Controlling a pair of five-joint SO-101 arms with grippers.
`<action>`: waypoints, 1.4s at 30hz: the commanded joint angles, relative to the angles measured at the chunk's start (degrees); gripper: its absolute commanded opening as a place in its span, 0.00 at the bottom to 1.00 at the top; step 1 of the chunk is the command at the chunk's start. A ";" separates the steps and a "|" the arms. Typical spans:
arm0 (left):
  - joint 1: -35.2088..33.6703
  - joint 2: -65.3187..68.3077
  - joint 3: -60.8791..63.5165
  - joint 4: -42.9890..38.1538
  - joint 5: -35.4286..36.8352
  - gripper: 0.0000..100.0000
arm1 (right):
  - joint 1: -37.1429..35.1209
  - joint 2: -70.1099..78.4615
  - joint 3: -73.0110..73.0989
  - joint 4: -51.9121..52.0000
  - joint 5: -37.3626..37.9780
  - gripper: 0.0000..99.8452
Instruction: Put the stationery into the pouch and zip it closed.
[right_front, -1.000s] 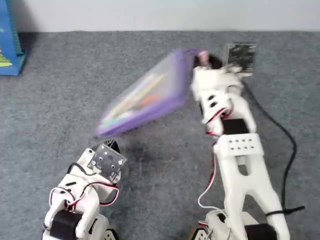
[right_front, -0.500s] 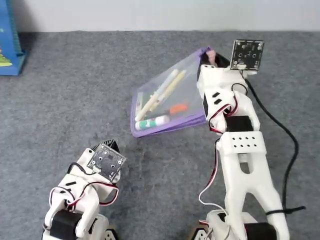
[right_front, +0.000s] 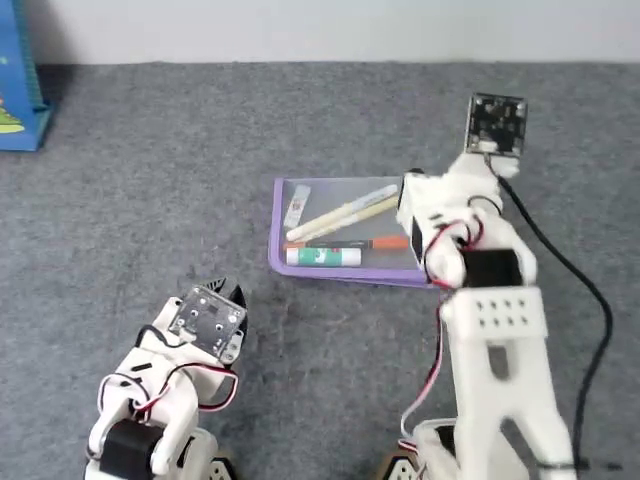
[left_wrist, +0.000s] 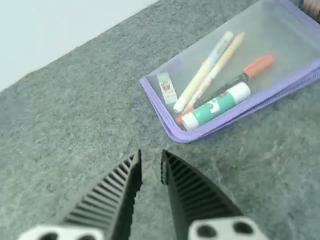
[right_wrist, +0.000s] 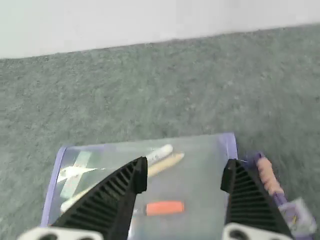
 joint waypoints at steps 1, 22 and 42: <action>-0.44 -0.79 -4.62 -0.53 3.08 0.07 | 0.13 -8.31 -2.55 8.57 -1.32 0.17; -15.82 -0.88 -1.98 1.05 15.30 0.07 | 0.13 -40.22 26.11 19.47 -0.79 0.01; -9.32 -0.88 15.60 1.05 15.03 0.07 | -1.98 -67.47 61.19 15.25 2.37 0.01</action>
